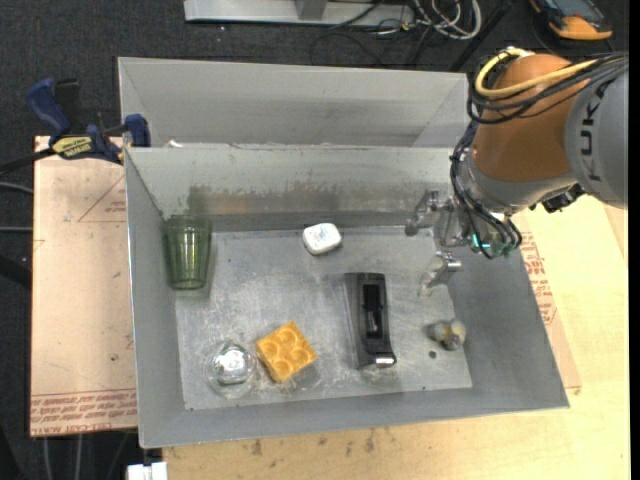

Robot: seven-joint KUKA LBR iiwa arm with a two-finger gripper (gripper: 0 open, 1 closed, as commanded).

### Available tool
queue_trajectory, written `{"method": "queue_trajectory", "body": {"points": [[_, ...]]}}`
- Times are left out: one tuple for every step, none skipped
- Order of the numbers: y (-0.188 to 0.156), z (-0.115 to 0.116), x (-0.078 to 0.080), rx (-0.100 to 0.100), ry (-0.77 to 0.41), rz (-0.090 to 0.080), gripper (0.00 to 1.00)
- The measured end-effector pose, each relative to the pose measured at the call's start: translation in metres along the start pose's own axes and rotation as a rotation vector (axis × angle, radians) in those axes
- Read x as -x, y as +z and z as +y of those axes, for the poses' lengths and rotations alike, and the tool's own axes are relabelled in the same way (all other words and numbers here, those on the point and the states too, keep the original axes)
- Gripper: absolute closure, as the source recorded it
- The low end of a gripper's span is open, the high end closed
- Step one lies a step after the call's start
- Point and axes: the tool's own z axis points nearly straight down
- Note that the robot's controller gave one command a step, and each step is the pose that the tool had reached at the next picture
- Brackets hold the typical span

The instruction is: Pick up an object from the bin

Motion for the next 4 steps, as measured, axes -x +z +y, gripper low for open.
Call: {"method": "queue_trajectory", "body": {"points": [[-0.004, 0.000, 0.002, -0.001, -0.001, -0.008, 0.00], [-0.004, 0.037, 0.007, -0.002, -0.082, -0.009, 0.00], [0.003, 0.098, -0.007, -0.001, -0.282, -0.007, 0.00], [0.010, 0.097, -0.019, 0.005, -0.311, -0.008, 0.00]]}}
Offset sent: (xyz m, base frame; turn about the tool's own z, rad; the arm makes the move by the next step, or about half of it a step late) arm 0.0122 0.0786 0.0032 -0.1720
